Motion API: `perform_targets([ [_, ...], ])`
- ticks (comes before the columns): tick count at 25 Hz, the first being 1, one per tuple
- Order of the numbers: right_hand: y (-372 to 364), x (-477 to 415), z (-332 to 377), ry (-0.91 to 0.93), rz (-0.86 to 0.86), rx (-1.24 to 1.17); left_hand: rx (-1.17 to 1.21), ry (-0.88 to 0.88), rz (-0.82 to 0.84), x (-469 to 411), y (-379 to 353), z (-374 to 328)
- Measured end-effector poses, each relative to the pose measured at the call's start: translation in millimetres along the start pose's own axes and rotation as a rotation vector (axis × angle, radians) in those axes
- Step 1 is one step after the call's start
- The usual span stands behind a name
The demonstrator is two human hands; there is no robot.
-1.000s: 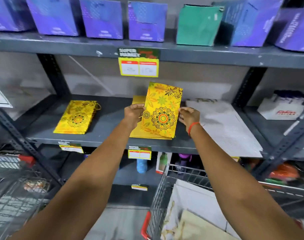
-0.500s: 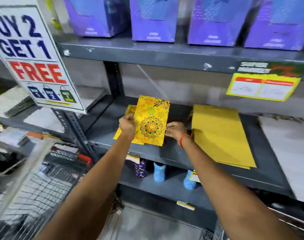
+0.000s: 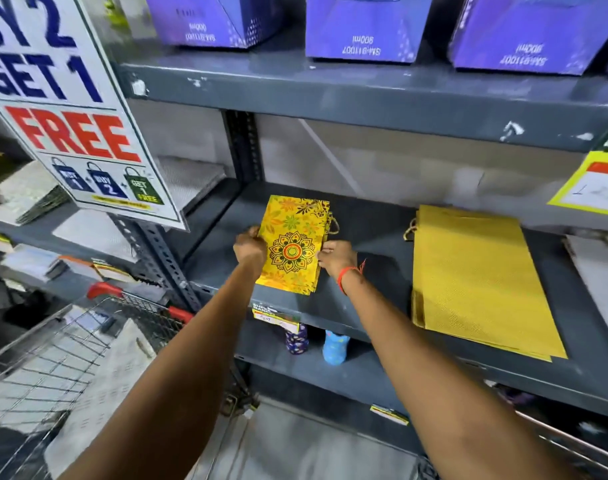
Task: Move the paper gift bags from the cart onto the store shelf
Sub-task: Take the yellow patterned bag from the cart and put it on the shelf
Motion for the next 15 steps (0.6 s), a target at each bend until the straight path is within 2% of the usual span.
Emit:
perform_targets([
  [4, 27.0, 21.4, 12.6, 0.110, -0.093, 0.020, -0.076, -0.144, -0.100, 29.3, 2.4, -24.6],
  [7, 68.2, 53.5, 12.1, 0.187, -0.184, 0.031, 0.131, -0.228, -0.105, 80.6, -15.3, -46.9],
  [11, 148.6, 109.2, -29.1, 0.229, -0.322, 0.067, 0.421, -0.260, 0.070, 181.2, -82.0, -63.4],
  [15, 234.0, 169.7, -103.9, 0.191, -0.434, 0.129, 0.538, -0.216, 0.271, 288.6, -160.5, -54.0],
])
Point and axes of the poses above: each hand's wrist, its own x-axis away from the middle knuckle, its own y-axis out of the back of the hand, z = x × y, the point moved 8 cm from there along -x, towards the middle knuckle, and after that the axes turned 4 degrees about -y, right-handed, at the moved point
